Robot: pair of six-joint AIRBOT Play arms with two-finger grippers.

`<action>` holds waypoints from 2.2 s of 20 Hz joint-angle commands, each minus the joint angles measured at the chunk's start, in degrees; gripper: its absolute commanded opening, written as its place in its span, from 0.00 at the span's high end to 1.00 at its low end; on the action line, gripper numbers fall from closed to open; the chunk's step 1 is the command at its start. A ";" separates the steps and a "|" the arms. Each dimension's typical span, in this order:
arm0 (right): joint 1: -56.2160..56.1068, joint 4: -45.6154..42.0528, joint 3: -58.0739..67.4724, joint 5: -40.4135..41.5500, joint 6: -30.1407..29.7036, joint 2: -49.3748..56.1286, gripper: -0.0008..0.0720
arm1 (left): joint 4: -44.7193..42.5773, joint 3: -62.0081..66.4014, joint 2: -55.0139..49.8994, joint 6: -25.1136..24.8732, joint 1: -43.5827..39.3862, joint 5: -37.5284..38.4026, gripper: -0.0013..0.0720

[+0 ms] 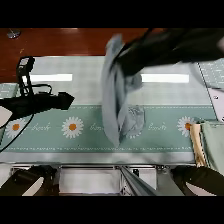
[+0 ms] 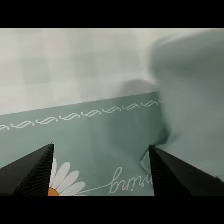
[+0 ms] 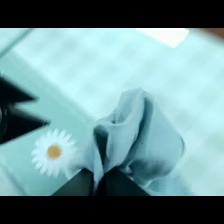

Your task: Fold the shirts.

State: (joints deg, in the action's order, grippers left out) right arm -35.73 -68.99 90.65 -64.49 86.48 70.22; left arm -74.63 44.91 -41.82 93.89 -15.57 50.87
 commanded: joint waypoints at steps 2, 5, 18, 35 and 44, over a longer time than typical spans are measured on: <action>-5.38 8.07 -12.81 4.68 3.23 7.28 0.26 | -2.56 -0.07 0.02 0.07 -0.04 -0.11 0.03; 0.09 8.15 -12.11 3.87 2.19 6.25 0.13 | -5.03 -0.04 0.04 -0.15 -0.04 1.44 0.03; 49.05 8.90 -55.67 -6.97 -3.48 -16.68 0.13 | 18.23 -3.21 -26.10 -8.39 4.24 10.38 0.03; 21.92 25.11 -56.65 9.05 -2.21 0.72 0.13 | 22.23 -1.01 -34.60 -15.45 4.24 8.50 0.96; 21.79 23.67 -34.03 3.04 -8.07 8.37 0.96 | 25.97 9.31 -28.63 -15.47 7.02 8.00 0.96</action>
State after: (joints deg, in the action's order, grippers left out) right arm -15.33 -43.16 47.03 -57.58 80.58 77.58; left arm -50.19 48.60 -73.60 78.43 -10.26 59.33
